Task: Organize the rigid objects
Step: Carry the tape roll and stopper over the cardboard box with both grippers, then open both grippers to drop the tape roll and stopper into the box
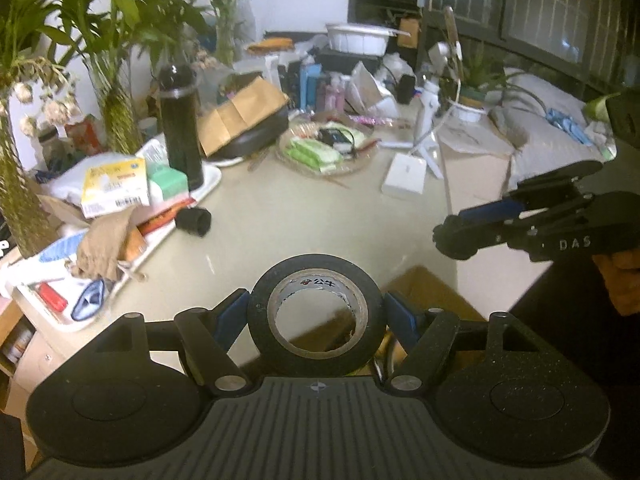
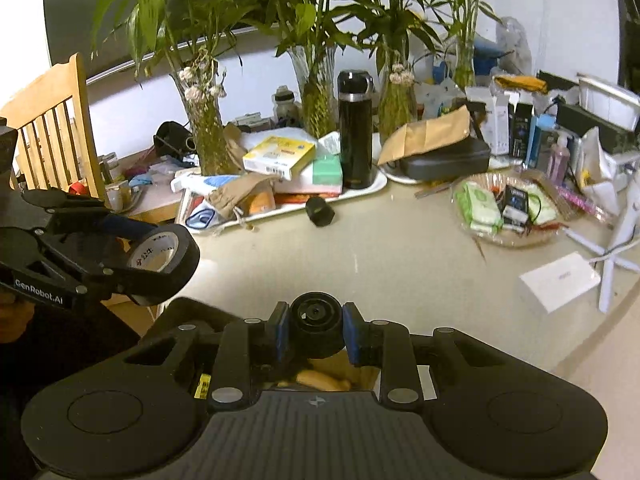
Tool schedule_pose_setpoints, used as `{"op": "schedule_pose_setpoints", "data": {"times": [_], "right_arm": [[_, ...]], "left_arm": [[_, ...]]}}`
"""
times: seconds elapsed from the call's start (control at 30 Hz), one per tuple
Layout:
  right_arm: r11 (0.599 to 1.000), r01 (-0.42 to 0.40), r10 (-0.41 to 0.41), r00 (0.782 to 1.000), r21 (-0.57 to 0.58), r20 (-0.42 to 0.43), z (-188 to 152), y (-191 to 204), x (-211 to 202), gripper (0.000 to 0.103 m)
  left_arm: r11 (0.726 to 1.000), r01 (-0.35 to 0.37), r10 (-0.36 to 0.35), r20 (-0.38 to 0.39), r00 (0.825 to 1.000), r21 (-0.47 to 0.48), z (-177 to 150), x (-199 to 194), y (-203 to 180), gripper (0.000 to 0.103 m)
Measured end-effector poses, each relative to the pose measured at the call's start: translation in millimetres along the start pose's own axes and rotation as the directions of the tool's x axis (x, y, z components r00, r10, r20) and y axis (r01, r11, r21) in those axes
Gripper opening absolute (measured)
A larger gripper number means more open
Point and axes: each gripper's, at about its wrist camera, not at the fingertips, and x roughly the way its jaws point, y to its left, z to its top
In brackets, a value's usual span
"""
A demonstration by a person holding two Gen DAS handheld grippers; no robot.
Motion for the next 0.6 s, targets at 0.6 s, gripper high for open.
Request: {"op": "schedule_pose_setpoints", "data": {"times": [0.6], "right_arm": [[1.000, -0.012, 0.013, 0.999, 0.007, -0.046, -15.0, 6.5, 2.4, 0.031]], "left_arm": [[0.999, 0.037, -0.037, -0.016, 0.999, 0.003, -18.0, 16.1, -10.1, 0.074]]}}
